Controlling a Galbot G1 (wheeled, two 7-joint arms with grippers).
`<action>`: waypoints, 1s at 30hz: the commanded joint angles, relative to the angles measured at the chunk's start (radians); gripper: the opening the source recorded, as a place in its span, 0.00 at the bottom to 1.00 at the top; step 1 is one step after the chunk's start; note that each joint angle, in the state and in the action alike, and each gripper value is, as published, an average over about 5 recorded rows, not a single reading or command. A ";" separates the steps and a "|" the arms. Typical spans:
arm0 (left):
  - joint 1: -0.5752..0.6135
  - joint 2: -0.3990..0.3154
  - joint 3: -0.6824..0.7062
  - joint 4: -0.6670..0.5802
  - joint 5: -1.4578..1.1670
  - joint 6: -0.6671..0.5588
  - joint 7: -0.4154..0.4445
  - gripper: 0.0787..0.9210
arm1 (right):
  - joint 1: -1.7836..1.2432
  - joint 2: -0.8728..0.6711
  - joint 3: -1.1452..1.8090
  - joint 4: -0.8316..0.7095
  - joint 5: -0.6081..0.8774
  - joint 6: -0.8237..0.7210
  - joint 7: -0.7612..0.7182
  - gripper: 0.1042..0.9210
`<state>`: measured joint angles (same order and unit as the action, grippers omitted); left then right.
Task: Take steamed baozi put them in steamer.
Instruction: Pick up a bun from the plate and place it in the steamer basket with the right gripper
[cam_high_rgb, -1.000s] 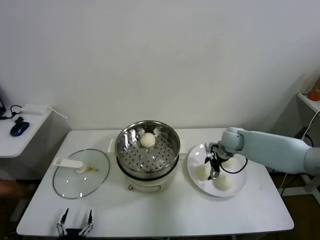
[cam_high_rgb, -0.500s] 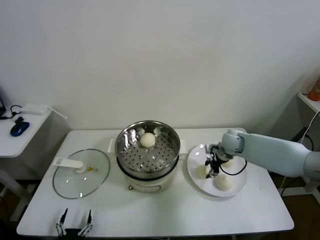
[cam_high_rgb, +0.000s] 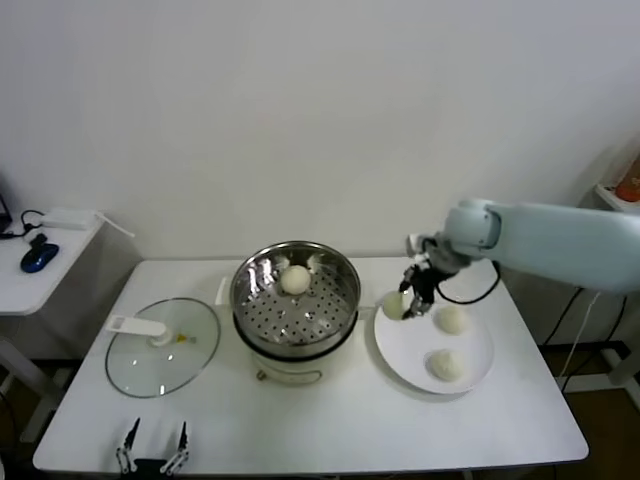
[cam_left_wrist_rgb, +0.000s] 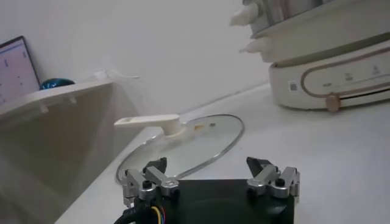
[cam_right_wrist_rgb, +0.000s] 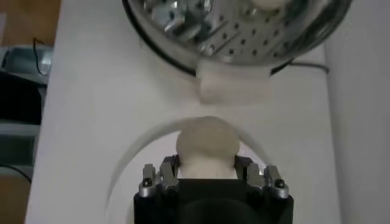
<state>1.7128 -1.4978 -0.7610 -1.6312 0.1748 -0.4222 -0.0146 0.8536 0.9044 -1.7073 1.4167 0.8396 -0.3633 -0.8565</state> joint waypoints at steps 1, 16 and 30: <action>-0.001 0.005 0.006 -0.003 0.004 -0.001 0.001 0.88 | 0.277 0.151 -0.045 0.048 0.268 -0.034 -0.048 0.63; 0.025 0.015 0.002 -0.039 0.000 0.008 0.033 0.88 | -0.030 0.548 0.090 -0.236 0.227 -0.124 0.012 0.62; 0.015 0.013 0.004 -0.035 0.003 0.018 0.048 0.88 | -0.229 0.638 0.154 -0.353 0.108 -0.176 0.075 0.63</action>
<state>1.7282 -1.4843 -0.7572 -1.6664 0.1777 -0.4064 0.0288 0.7517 1.4509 -1.5889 1.1550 1.0026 -0.5126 -0.8057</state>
